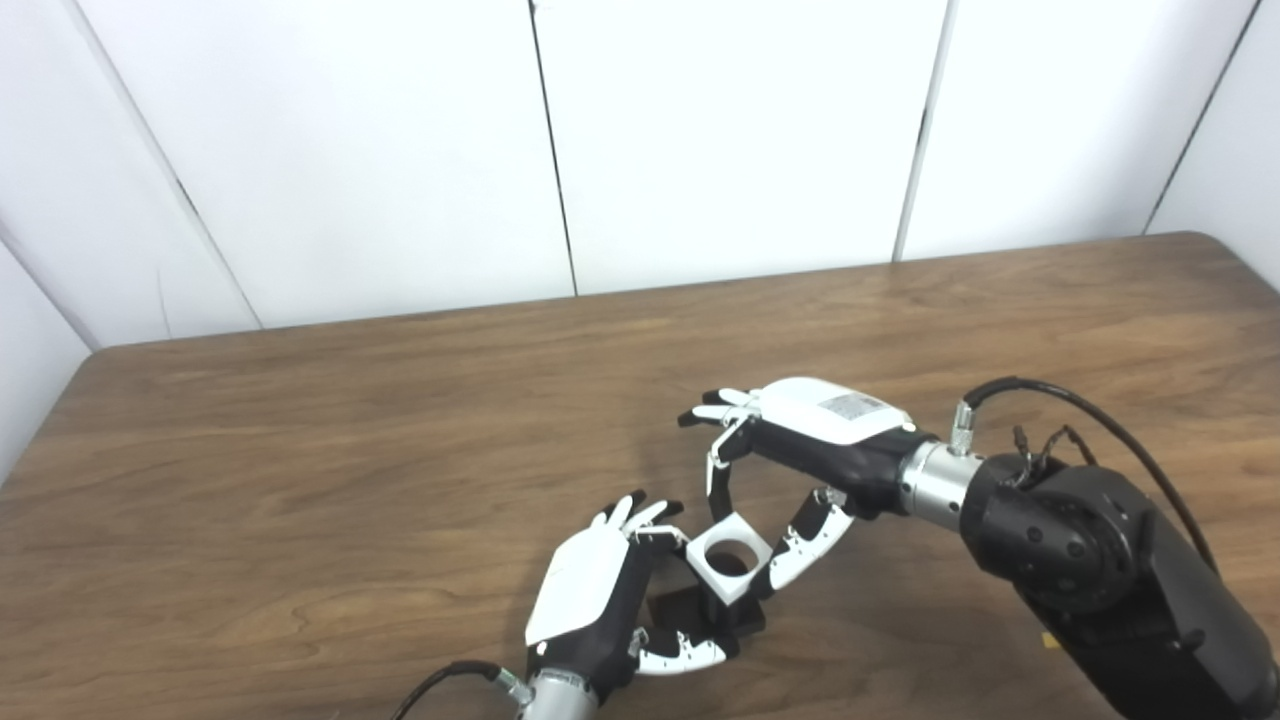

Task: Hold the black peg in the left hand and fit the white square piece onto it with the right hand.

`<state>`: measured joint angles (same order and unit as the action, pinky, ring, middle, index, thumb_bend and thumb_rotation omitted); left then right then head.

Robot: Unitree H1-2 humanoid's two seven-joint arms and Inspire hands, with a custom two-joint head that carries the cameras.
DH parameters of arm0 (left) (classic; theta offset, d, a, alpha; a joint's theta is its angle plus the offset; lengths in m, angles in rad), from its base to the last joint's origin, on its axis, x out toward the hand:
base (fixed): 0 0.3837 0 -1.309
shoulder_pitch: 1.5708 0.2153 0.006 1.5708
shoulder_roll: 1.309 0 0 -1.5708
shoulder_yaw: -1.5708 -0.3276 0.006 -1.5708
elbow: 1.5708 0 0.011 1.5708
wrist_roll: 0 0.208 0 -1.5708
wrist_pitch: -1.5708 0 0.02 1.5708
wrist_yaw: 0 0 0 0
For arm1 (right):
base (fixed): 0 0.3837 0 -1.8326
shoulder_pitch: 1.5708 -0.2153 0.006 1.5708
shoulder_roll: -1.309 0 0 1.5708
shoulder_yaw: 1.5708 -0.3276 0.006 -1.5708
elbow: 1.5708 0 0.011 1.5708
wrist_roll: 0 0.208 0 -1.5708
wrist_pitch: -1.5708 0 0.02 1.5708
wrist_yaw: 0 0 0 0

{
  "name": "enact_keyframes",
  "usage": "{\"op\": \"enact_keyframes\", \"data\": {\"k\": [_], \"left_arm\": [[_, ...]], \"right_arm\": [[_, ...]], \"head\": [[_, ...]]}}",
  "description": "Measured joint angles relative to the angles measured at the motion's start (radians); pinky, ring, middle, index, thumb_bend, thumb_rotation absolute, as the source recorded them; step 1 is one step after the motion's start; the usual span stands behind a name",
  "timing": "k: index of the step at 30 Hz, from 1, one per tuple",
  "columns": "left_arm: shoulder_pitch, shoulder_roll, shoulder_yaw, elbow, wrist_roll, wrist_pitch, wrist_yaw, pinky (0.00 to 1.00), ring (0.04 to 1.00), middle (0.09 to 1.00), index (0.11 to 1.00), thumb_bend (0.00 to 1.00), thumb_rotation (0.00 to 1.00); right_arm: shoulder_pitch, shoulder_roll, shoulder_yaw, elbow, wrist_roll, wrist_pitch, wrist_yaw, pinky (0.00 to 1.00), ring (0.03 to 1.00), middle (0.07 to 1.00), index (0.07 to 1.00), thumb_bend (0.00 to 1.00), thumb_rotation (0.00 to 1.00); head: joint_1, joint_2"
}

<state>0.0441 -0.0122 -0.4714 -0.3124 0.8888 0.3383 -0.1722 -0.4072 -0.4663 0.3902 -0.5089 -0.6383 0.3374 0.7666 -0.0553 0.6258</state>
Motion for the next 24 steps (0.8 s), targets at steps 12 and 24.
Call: {"op": "enact_keyframes", "data": {"k": [12, 24], "left_arm": [[-0.006, -0.001, -0.002, -0.003, 0.007, 0.02, -0.014, 1.0, 0.993, 0.902, 0.49, 0.52, 0.08], [-0.019, -0.006, -0.003, -0.006, 0.011, 0.041, -0.029, 1.0, 0.99, 0.897, 0.489, 0.52, 0.08]], "right_arm": [[0.001, 0.002, -0.003, 0.011, 0.002, 0.0, 0.0, 1.0, 1.0, 0.949, 0.492, 0.52, 0.16], [-0.005, -0.001, -0.003, 0.013, 0.022, 0.0, 0.004, 1.0, 1.0, 0.95, 0.492, 0.52, 0.16]], "head": [[0.043, 0.048], [0.04, 0.094]]}}
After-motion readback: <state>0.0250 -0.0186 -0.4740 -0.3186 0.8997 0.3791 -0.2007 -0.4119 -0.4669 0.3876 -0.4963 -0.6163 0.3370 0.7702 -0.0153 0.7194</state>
